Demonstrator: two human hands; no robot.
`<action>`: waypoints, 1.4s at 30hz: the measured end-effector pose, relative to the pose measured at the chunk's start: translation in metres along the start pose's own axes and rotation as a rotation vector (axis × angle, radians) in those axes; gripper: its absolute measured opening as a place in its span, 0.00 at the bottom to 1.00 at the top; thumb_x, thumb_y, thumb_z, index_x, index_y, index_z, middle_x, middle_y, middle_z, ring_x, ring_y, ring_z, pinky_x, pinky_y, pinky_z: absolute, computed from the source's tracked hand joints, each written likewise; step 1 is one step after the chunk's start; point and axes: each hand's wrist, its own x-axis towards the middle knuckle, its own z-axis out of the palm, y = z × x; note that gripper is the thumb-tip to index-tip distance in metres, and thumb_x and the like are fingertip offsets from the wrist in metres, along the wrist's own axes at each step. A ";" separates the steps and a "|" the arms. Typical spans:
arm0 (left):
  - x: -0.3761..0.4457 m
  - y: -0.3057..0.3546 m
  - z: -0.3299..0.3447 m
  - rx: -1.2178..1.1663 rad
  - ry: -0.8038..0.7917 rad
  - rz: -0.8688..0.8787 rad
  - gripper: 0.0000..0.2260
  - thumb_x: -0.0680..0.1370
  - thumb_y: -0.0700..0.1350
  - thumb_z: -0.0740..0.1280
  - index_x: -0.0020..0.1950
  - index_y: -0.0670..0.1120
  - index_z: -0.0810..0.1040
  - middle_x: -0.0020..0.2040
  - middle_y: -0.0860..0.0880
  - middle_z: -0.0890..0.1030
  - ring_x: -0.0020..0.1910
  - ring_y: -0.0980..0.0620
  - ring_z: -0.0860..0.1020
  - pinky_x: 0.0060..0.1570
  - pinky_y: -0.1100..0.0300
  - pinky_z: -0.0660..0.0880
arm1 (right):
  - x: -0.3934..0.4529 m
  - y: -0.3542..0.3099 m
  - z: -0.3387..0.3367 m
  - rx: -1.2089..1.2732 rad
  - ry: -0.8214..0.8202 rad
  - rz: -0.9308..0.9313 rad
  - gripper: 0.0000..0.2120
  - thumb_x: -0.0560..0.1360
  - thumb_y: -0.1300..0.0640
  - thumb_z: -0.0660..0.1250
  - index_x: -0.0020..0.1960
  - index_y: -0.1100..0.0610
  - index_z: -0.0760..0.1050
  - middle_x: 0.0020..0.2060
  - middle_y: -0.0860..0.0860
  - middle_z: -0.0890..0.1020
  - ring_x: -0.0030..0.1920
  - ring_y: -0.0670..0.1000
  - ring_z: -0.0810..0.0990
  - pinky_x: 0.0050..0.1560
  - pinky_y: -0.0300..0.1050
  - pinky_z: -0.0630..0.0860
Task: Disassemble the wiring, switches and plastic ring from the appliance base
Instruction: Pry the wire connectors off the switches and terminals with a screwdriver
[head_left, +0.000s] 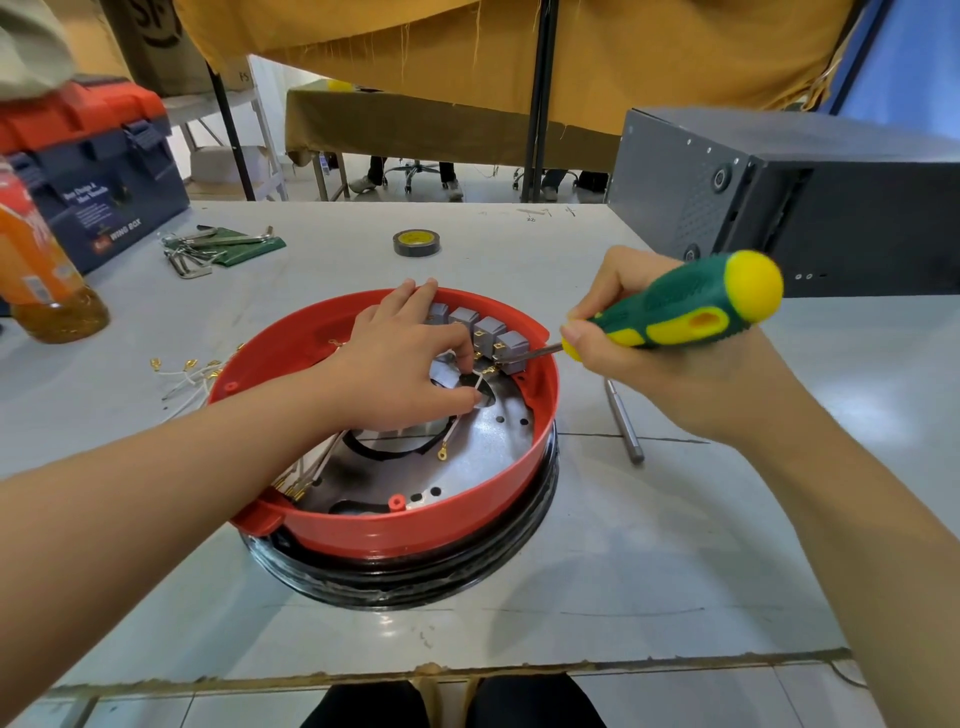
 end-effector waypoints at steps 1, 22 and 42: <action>0.000 0.000 0.000 -0.001 0.000 -0.001 0.09 0.73 0.60 0.66 0.50 0.59 0.73 0.78 0.43 0.46 0.77 0.45 0.42 0.72 0.46 0.46 | 0.004 0.001 -0.002 -0.014 0.006 0.004 0.07 0.71 0.56 0.69 0.38 0.59 0.73 0.34 0.55 0.79 0.34 0.49 0.75 0.32 0.31 0.70; 0.000 0.002 0.000 0.002 0.003 -0.010 0.10 0.73 0.59 0.66 0.51 0.58 0.75 0.78 0.44 0.45 0.77 0.46 0.42 0.72 0.47 0.46 | 0.008 0.012 -0.006 0.051 0.039 0.066 0.08 0.72 0.56 0.66 0.37 0.58 0.72 0.33 0.54 0.79 0.34 0.49 0.76 0.33 0.38 0.72; 0.000 0.002 0.001 0.007 -0.004 -0.009 0.10 0.73 0.59 0.66 0.51 0.59 0.75 0.79 0.44 0.45 0.77 0.46 0.42 0.72 0.46 0.45 | 0.004 0.008 0.018 0.109 0.379 0.063 0.14 0.75 0.65 0.66 0.33 0.58 0.67 0.27 0.56 0.73 0.30 0.50 0.72 0.35 0.32 0.69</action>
